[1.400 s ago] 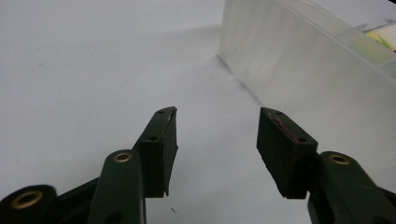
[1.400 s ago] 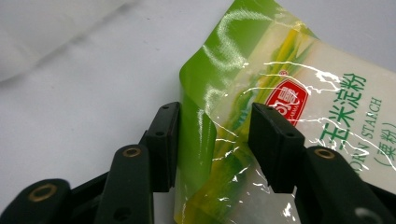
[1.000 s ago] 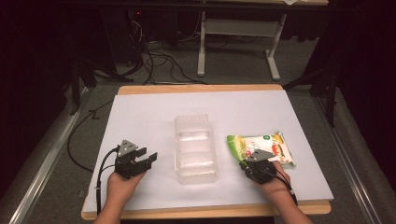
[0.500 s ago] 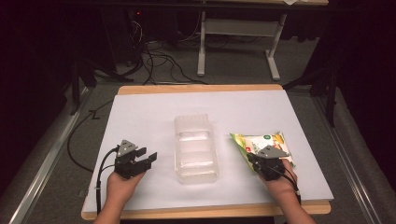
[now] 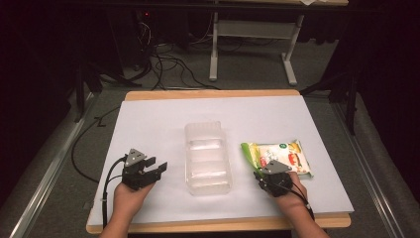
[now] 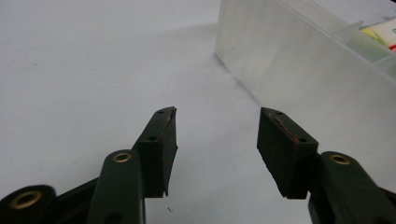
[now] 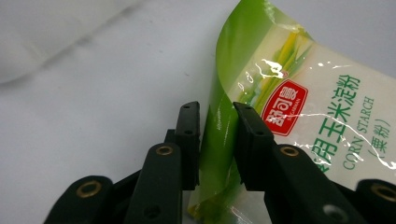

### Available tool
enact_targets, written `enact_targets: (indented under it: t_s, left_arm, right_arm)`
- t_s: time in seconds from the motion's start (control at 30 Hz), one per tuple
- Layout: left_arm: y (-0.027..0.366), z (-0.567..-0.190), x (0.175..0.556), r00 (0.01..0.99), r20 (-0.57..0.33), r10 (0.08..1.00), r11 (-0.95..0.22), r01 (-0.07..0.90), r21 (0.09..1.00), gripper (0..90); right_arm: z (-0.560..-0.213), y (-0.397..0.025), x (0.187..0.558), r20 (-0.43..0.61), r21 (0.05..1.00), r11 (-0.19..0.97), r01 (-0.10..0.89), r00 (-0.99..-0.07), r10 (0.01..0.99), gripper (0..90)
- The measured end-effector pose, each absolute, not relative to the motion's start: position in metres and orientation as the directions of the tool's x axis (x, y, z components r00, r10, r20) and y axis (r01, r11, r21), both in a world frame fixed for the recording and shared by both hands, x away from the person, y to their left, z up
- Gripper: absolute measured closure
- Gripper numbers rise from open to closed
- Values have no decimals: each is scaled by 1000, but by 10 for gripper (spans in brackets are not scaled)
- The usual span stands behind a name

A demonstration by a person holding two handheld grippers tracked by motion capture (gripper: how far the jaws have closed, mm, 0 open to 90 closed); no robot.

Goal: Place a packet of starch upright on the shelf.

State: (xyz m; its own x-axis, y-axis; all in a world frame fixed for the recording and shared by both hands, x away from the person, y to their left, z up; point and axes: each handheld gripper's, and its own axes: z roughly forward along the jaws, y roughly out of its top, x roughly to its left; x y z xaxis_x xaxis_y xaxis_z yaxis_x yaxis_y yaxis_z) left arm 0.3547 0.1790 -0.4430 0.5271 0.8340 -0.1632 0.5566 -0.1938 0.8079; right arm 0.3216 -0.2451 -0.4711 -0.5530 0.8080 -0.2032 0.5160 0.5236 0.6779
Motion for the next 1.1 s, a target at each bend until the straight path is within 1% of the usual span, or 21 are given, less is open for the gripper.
enact_targets:
  t_s: [0.07, 0.17, 0.2, 0.53, 0.7, 0.9, 1.1]
  left_arm:
    - [179, -443, 355, 527, -165, 834, -190, 555, 810, 479]
    - [176, -442, 357, 530, -169, 831, -187, 552, 813, 479]
    - [175, -442, 358, 534, -171, 828, -188, 552, 813, 479]
    - [163, -441, 367, 560, -183, 808, -191, 543, 817, 479]
    - [158, -441, 369, 571, -174, 802, -206, 539, 816, 479]
    - [158, -440, 366, 573, -149, 806, -225, 529, 818, 476]
    - [169, -441, 360, 546, -161, 822, -197, 539, 819, 476]
  right_arm:
    - [-473, -248, 321, -202, 670, 524, 527, -549, 811, 691]
    - [-473, -250, 320, -197, 678, 513, 526, -543, 817, 675]
    - [-473, -251, 318, -192, 679, 508, 530, -540, 820, 654]
    - [-474, -258, 307, -183, 694, 497, 521, -541, 821, 576]
    - [-476, -260, 304, -186, 698, 496, 517, -538, 822, 574]
    - [-479, -256, 309, -192, 719, 485, 497, -529, 827, 570]
    - [-480, -254, 320, -173, 730, 471, 496, -533, 828, 590]
